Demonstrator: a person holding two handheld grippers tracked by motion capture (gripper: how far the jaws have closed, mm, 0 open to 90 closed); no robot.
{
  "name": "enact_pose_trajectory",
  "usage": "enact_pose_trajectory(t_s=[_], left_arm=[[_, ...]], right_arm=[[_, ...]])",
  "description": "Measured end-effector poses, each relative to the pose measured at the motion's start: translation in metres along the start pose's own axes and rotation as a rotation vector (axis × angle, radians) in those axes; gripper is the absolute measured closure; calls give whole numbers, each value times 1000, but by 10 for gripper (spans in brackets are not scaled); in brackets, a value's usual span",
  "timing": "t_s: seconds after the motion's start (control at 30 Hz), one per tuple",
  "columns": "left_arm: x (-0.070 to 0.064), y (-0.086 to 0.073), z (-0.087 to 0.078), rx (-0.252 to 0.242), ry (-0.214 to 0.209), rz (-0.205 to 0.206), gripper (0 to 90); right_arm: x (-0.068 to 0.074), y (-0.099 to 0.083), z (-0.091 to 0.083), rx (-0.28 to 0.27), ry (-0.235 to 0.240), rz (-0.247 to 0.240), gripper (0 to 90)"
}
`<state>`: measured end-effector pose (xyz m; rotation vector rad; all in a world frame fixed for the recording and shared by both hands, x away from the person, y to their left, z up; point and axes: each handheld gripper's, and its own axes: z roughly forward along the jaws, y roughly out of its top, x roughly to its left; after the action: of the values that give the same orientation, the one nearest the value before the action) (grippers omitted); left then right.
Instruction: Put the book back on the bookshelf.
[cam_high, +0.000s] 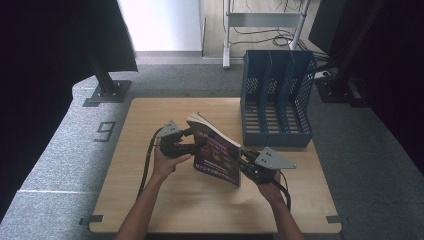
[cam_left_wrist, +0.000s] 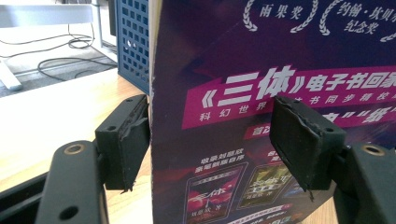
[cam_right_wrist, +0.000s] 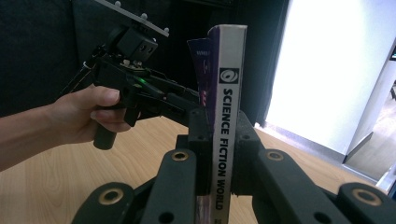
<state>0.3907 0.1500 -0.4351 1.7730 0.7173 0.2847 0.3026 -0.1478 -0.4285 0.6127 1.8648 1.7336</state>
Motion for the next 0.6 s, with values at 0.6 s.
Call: enact_pose_trajectory(t_s=[0.6], left_arm=[[-7,3,-4,-4,-27,-2,312]], right_arm=[[-5,0,26,93,6,6,755]])
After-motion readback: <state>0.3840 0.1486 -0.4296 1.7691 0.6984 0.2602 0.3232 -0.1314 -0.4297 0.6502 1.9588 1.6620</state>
